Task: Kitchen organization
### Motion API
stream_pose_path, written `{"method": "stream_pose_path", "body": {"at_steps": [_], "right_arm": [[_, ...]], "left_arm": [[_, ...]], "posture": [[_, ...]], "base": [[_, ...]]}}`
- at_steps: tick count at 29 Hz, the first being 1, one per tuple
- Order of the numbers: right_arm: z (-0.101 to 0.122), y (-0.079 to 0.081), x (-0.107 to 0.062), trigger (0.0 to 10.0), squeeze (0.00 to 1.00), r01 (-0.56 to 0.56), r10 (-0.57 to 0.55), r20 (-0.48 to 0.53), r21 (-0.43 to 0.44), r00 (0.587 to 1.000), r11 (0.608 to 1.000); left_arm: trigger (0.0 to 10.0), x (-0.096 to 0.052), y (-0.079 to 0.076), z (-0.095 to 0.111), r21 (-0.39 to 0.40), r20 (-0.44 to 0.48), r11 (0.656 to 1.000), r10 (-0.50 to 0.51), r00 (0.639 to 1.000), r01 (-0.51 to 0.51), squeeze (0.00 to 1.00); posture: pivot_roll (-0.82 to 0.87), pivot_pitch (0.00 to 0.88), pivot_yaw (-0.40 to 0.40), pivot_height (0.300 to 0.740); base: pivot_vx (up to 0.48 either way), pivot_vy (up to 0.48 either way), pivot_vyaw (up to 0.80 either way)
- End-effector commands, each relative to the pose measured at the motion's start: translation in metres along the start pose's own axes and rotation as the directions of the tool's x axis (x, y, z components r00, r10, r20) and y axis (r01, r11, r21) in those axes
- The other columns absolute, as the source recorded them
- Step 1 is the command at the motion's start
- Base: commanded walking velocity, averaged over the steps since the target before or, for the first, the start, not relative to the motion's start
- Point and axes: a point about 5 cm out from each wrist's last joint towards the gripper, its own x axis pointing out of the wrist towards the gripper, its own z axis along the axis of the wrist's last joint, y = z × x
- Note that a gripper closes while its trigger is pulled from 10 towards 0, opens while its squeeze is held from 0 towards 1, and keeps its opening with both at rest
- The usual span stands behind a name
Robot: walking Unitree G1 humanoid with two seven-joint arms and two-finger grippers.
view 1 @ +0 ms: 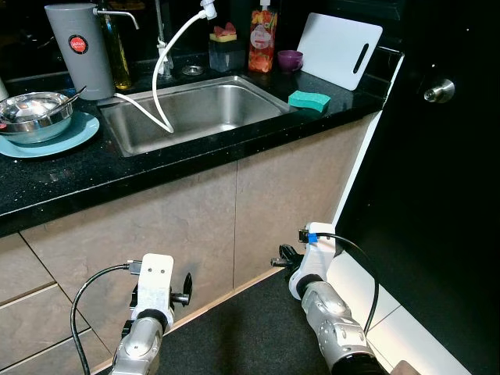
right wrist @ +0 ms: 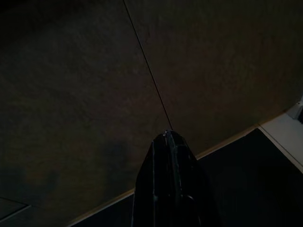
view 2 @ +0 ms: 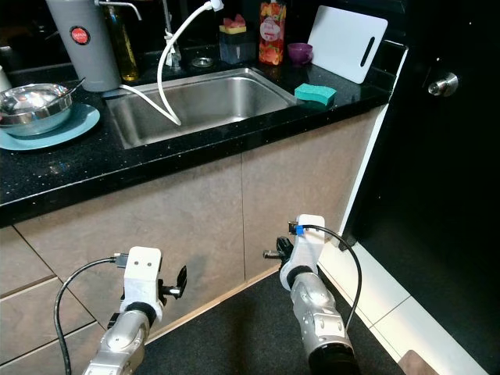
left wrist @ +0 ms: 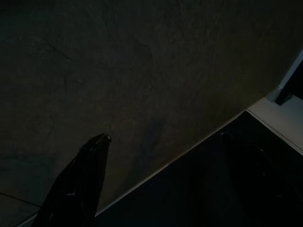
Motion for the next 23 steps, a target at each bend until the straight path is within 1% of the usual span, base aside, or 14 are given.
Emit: {"method": "stream_pose_path", "body": {"at_steps": [1, 9, 17, 23], "right_arm": [[-0.0054, -0.0007, -0.0022, 9.8, 0.0, 0.003, -0.003, -0.011, 0.012, 1.0, 1.0], [-0.0077, 0.0038, -0.0007, 9.9, 0.0, 0.003, -0.003, -0.011, 0.024, 1.0, 1.0], [-0.0093, 0.0056, -0.0014, 10.0, 0.0, -0.006, 0.007, -0.009, 0.044, 1.0, 0.999], [-0.0103, 0.0077, -0.0015, 10.0, 0.0, -0.013, 0.013, -0.008, 0.049, 1.0, 0.999]], "left_arm": [[10.0, -0.0033, 0.0024, -0.0092, 0.012, -0.031, 1.0, 0.005, 1.0, -0.005, 0.0], [10.0, -0.0007, 0.0071, -0.0101, 0.025, -0.039, 1.0, 0.0, 0.999, 0.001, 0.0], [10.0, -0.001, 0.0103, -0.0115, 0.033, -0.043, 0.999, 0.016, 0.999, -0.015, 0.0], [10.0, -0.0018, 0.0119, -0.0126, 0.039, -0.044, 0.999, 0.017, 0.999, -0.015, 0.0]], "posture": [[-0.08, 0.033, 0.022, 0.74], [-0.04, 0.011, 0.038, 0.74], [-0.01, 0.01, 0.014, 0.74], [0.0, 0.005, 0.023, 0.74]], "base": [[0.0, 0.0, 0.0], [0.0, 0.0, 0.0], [0.0, 0.0, 0.0], [0.0, 0.0, 0.0]]}}
